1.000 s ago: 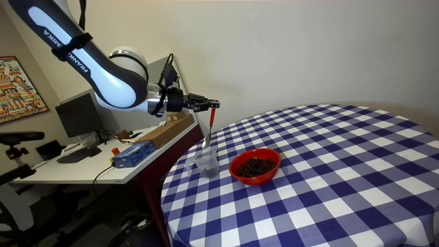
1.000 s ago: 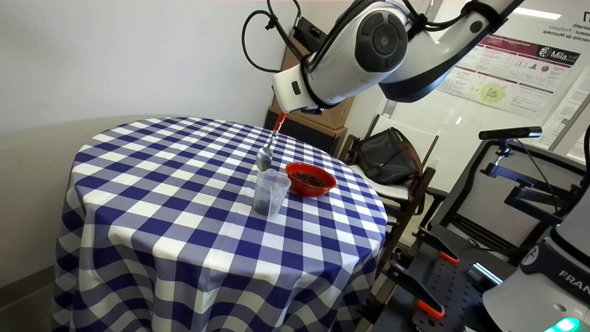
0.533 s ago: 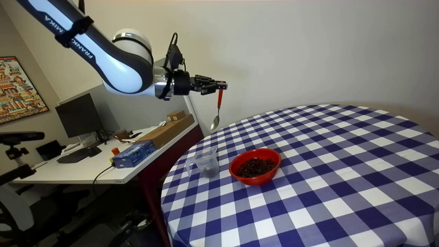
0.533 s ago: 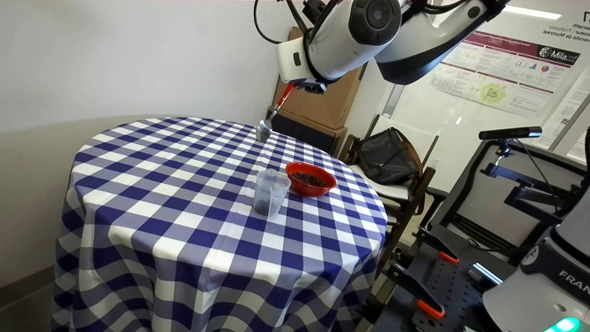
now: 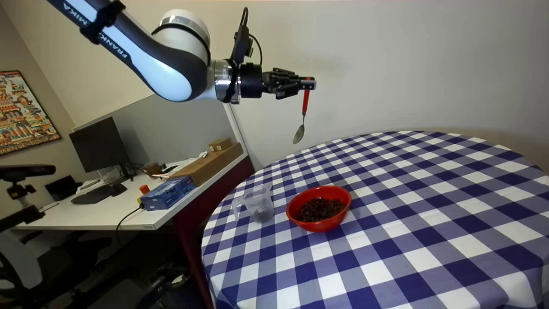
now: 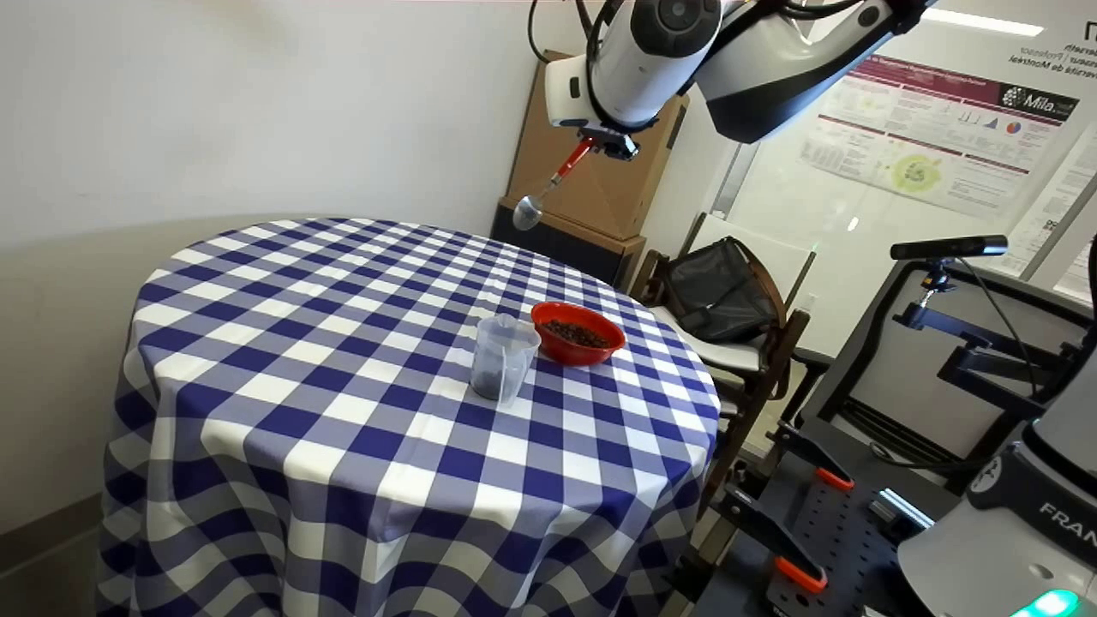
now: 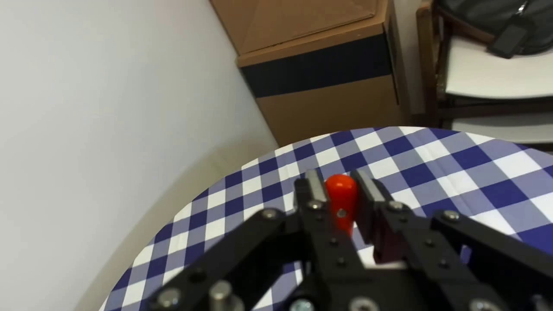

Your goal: Put a spoonful of the contents of the bowl into the jug

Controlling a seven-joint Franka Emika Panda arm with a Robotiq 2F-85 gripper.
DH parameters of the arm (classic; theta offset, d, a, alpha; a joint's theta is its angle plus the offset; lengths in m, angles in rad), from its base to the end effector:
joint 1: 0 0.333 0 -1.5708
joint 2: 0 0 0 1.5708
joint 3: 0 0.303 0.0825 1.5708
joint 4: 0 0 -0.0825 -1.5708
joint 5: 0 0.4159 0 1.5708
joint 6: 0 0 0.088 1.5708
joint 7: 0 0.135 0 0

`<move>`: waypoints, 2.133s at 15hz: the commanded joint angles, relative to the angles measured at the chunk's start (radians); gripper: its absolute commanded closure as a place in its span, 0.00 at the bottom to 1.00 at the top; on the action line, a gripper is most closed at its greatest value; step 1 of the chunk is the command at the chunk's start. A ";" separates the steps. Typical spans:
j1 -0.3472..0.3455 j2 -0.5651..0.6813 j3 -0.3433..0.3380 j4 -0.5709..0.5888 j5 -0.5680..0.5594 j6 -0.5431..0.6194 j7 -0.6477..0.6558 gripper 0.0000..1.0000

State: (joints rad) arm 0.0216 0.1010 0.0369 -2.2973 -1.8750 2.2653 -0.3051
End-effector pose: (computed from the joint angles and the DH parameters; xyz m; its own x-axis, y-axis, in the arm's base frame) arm 0.5712 -0.0117 0.2718 0.1212 0.5036 -0.8554 0.7552 0.5125 0.4087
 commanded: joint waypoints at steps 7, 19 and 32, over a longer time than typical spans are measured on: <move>-0.049 0.002 -0.046 -0.021 0.233 -0.094 -0.096 0.95; -0.077 0.079 -0.063 -0.022 0.362 -0.134 -0.128 0.95; -0.091 0.240 -0.058 0.113 0.547 -0.145 -0.229 0.95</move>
State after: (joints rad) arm -0.0611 0.2939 -0.0265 -2.2361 -1.3785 2.1501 -0.4910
